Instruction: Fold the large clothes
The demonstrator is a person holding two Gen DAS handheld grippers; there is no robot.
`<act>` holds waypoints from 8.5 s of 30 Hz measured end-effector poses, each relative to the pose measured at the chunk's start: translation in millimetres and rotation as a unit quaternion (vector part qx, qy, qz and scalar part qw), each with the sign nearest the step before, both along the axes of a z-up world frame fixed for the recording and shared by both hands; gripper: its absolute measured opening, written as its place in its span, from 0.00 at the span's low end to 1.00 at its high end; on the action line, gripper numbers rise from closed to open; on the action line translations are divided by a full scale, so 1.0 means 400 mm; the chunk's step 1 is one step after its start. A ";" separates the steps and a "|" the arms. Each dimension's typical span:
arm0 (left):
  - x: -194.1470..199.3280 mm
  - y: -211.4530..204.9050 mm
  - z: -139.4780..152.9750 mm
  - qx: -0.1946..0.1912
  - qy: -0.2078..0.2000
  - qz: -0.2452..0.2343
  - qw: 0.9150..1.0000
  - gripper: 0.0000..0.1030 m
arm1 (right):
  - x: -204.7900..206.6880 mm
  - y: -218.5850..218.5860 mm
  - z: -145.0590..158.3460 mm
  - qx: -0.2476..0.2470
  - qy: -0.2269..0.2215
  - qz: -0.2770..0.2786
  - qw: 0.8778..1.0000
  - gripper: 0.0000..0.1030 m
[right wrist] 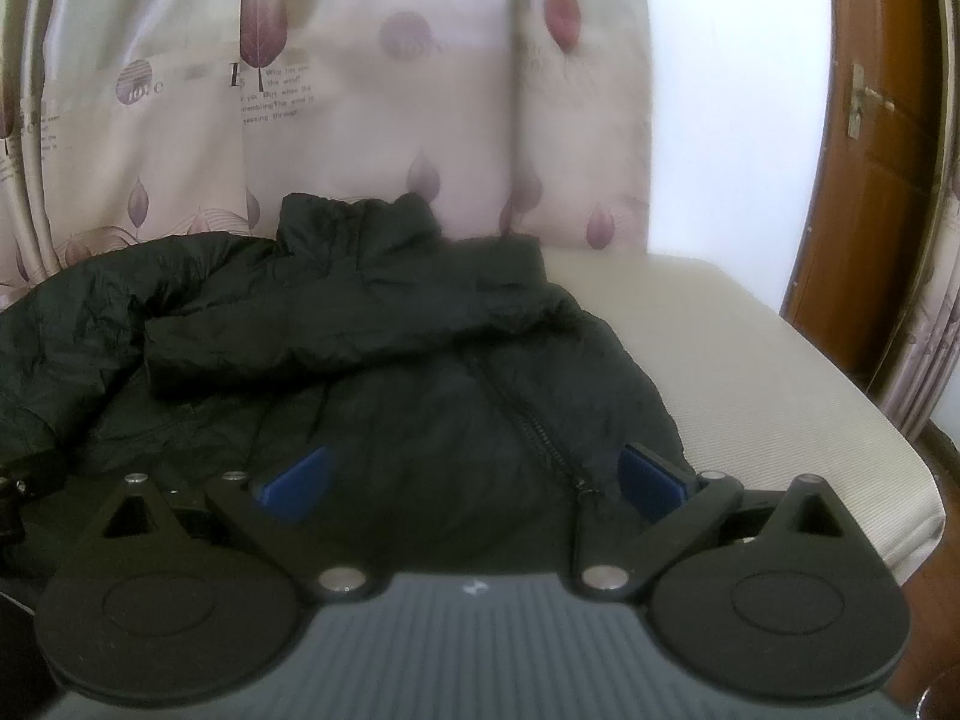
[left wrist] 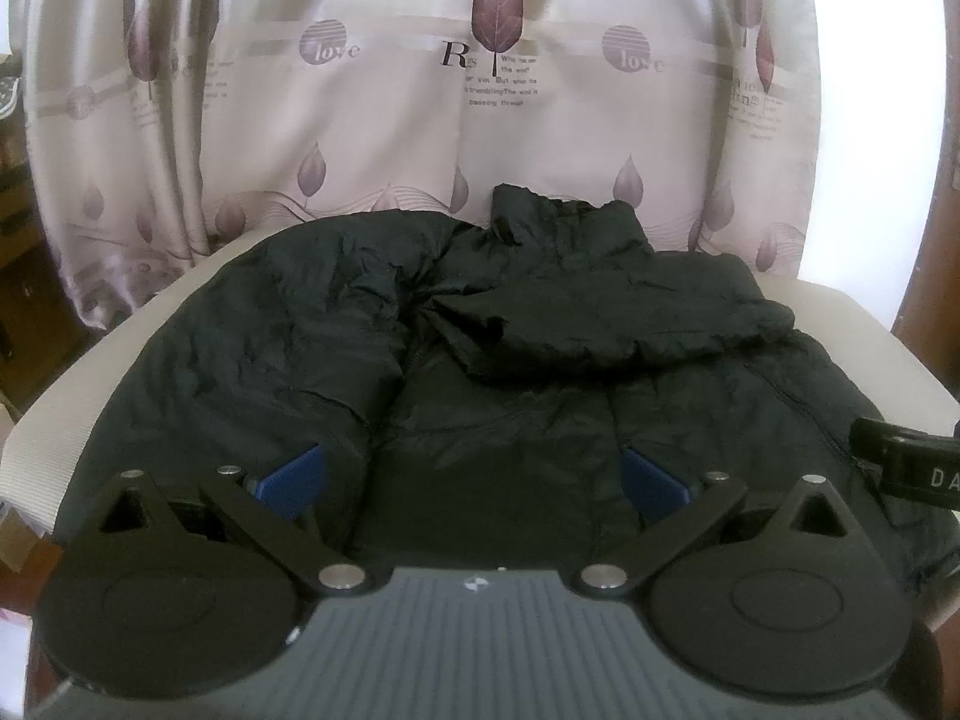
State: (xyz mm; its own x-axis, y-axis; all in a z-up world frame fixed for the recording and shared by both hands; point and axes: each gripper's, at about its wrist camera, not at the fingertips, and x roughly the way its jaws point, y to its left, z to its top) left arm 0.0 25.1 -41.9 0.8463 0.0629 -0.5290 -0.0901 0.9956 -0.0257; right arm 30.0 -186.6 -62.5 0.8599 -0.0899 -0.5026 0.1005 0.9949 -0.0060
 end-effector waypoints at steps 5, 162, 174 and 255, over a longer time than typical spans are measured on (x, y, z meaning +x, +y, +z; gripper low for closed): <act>-0.001 0.004 -0.001 -0.001 0.002 0.002 1.000 1.00 | 0.001 0.004 -0.006 -0.001 0.002 0.001 1.000 1.00; 0.305 0.138 -0.028 0.069 0.008 0.048 0.996 0.95 | 0.688 -0.542 0.136 -0.084 -0.084 0.025 0.993 0.22; 0.280 0.101 -0.051 0.104 0.016 0.045 0.993 0.97 | 0.894 0.079 -0.040 -0.029 0.002 0.233 0.972 1.00; -0.025 0.363 -0.201 -0.032 0.057 0.012 0.998 0.17 | -0.025 -0.540 -0.279 0.242 0.041 0.038 0.969 0.12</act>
